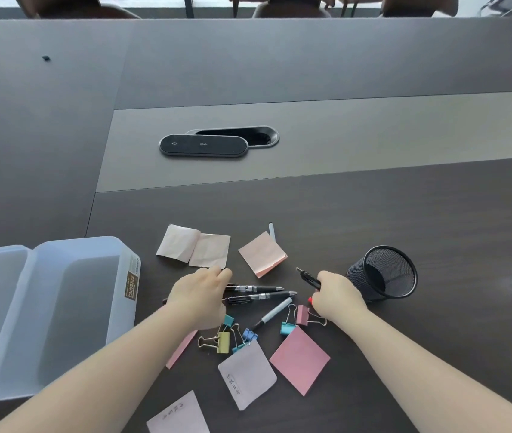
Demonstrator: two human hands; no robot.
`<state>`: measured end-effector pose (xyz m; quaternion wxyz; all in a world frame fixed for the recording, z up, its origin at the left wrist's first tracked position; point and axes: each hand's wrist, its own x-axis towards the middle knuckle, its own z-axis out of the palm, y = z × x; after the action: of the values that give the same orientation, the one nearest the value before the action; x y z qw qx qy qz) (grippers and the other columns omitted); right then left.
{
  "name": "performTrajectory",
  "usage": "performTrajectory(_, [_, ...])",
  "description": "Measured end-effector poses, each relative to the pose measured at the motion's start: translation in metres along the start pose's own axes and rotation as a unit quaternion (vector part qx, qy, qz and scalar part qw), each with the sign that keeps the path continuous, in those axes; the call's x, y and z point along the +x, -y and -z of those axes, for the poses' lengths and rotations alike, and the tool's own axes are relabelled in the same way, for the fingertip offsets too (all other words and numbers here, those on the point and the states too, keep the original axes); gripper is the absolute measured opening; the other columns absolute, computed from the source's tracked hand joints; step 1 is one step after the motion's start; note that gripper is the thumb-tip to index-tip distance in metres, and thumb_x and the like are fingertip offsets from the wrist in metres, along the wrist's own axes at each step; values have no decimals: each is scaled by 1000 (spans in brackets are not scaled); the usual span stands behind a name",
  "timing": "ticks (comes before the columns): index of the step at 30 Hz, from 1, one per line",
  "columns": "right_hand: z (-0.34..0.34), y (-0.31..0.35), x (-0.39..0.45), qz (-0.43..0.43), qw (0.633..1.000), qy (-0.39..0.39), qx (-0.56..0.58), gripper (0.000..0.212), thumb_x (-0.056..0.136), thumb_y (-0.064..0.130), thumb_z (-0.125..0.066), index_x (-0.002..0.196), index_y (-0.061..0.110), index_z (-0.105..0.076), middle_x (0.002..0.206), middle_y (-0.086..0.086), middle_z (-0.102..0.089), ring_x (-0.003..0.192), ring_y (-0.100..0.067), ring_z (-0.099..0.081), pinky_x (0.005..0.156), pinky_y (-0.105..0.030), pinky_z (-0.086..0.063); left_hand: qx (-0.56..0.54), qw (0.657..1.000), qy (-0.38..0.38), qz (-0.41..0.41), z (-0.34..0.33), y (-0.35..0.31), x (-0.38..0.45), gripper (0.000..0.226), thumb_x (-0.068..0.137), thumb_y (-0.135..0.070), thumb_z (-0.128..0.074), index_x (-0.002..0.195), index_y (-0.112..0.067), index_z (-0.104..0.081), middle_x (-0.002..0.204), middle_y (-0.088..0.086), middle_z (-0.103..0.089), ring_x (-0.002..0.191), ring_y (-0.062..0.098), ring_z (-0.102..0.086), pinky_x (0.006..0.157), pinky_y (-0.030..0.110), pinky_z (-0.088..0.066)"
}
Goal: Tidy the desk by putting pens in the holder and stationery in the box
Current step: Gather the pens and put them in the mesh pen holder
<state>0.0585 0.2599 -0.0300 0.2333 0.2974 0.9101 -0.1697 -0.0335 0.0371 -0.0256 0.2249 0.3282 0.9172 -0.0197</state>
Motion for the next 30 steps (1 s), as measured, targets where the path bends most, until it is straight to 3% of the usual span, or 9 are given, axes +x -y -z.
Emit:
performTrajectory(5, [-3,-3,-3,0,1000,23,19,9,86,16,-54,88,13,-46,108,-11,-63,88,-31,-51,70,-30,-38,-26,997,-21,-72,-1,-19,11,35,87,-42,-51,114,-19,-52,116,-2,-56,113,20,-51,85,33,-45])
performTrajectory(8, [-5,-9,-4,-9,1000,29,3,13,86,16,-55,92,14,-44,114,-12,-61,106,-33,-56,72,-31,-38,-22,996,1,-87,-8,-40,22,39,89,-30,-55,124,-18,-46,124,2,-52,119,23,-46,90,37,-47])
performTrajectory(14, [-10,-19,-9,-17,997,48,-60,23,88,19,-56,109,9,-50,121,-14,-58,112,-31,-55,80,-34,-43,-9,999,-6,-48,-21,-60,37,34,85,-6,-52,118,-12,-46,125,7,-47,117,25,-45,86,34,-46])
performTrajectory(18, [-16,-18,-11,-18,997,33,-62,12,90,14,-51,84,16,-41,118,-12,-59,111,-30,-56,77,-32,-41,1,999,-17,-28,-26,-54,40,30,88,-8,-43,117,-13,-48,122,7,-52,115,25,-46,89,34,-47])
performTrajectory(20, [-19,-17,-11,-20,998,37,-52,18,88,13,-52,77,16,-37,117,-11,-59,109,-30,-56,76,-32,-41,-42,998,-36,-9,-24,-48,38,22,88,-8,-39,107,-14,-48,116,7,-55,111,27,-47,83,35,-43])
performTrajectory(22, [-18,-15,-13,-13,998,26,-49,8,86,17,-51,85,15,-44,116,-11,-59,109,-31,-56,81,-35,-45,-105,992,-72,7,-16,-42,34,9,87,-8,-39,90,-16,-41,106,8,-56,102,29,-48,73,33,-35])
performTrajectory(25, [-11,-5,-13,18,998,-25,-56,4,85,19,-46,85,15,-43,111,-11,-62,106,-34,-55,81,-38,-42,-212,968,-132,37,-2,-28,31,18,86,-4,-41,76,-16,-32,80,5,-47,80,27,-38,67,31,-25])
performTrajectory(28, [-9,9,-11,76,997,-23,-18,14,85,14,-41,74,16,-34,97,-11,-58,86,-34,-50,70,-37,-34,-323,927,-173,77,7,-9,30,17,86,1,-40,77,-13,-37,78,4,-46,78,28,-40,65,32,-28])
performTrajectory(30, [-11,21,-14,140,990,20,-17,4,86,11,-39,83,14,-40,97,-8,-47,84,-34,-51,68,-35,-34,-359,910,-180,104,10,3,29,14,88,1,-38,84,-12,-43,86,4,-49,79,26,-43,67,31,-31])
